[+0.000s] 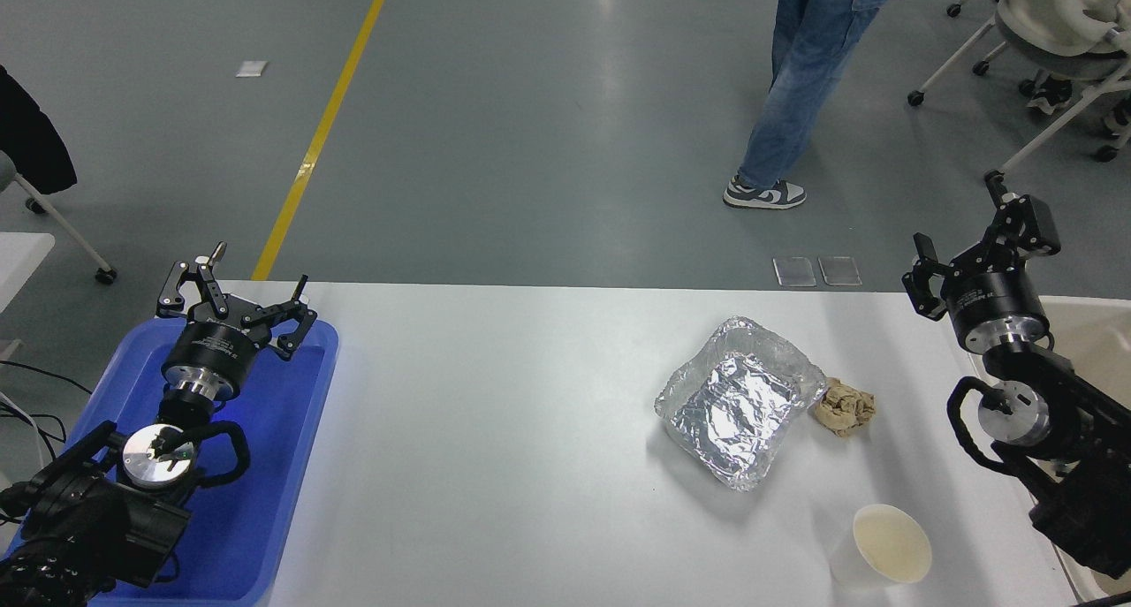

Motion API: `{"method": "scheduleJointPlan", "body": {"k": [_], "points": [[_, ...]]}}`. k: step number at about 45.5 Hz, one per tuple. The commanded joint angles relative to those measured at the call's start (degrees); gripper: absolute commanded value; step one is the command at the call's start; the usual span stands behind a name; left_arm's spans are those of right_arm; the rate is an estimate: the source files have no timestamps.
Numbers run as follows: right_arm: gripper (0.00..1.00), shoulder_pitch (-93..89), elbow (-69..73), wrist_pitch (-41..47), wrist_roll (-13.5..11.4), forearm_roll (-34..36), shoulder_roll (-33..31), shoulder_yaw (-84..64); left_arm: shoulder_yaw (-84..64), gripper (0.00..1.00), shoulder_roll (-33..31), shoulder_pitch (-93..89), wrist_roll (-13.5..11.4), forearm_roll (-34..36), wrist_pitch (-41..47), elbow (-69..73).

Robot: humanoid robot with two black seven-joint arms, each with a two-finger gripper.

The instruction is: Pick up paper cup place in dustbin

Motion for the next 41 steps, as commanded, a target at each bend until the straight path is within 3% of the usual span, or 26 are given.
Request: {"method": "scheduleJointPlan", "body": {"k": [1, 41], "points": [[1.0, -0.1, 0.1, 0.2, 0.1, 0.7, 0.1, 0.0, -0.3, 1.0, -0.1, 0.1, -0.1, -0.1, 0.0, -0.1], [1.0, 0.7, -0.2, 0.5, 0.8, 0.5, -0.3, 0.5, -0.3, 1.0, -0.1, 0.0, -0.1, -0.1, 0.0, 0.0]]}}
